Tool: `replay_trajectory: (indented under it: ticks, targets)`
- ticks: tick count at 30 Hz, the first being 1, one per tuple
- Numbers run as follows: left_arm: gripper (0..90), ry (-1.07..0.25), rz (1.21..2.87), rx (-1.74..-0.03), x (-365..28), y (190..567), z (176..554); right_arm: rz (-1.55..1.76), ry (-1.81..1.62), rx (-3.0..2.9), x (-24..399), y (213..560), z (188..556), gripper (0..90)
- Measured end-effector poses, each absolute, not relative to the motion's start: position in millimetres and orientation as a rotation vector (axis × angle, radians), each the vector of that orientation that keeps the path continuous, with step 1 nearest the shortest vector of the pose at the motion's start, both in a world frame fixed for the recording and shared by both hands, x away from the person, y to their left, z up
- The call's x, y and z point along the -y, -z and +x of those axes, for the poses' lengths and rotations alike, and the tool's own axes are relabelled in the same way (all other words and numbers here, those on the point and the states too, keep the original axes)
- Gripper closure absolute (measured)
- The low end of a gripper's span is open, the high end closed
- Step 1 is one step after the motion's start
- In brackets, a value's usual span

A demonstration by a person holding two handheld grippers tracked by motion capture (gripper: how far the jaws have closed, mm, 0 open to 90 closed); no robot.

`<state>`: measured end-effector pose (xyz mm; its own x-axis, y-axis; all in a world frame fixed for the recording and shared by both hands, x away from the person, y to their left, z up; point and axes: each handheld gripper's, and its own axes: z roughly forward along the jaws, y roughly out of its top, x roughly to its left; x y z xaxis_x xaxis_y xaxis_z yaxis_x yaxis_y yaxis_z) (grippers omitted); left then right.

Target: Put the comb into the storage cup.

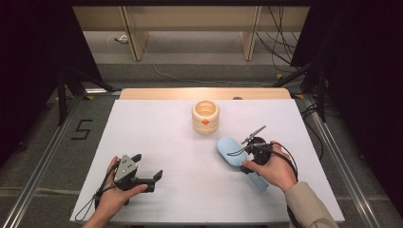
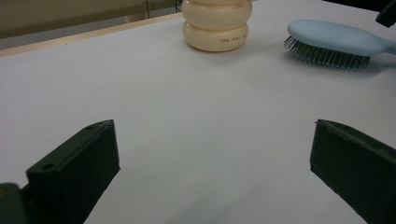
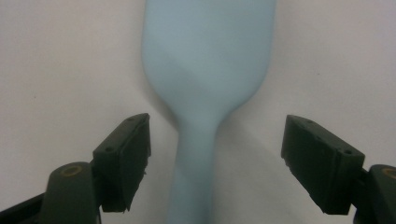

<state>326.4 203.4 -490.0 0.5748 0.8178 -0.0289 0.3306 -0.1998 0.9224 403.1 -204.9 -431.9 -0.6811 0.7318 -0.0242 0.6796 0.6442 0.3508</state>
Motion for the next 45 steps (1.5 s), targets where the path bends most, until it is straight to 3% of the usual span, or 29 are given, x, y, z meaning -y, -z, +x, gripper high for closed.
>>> replay_trajectory:
  ticks: [26,45]
  targets:
    - [0.9,-0.589,1.779,-0.946,-203,490,327,1.220,-0.306,-2.796,187,450,415,27.0]
    - [0.8,-0.591,1.777,-0.946,-203,490,327,1.237,-0.248,-2.814,183,456,418,34.6]
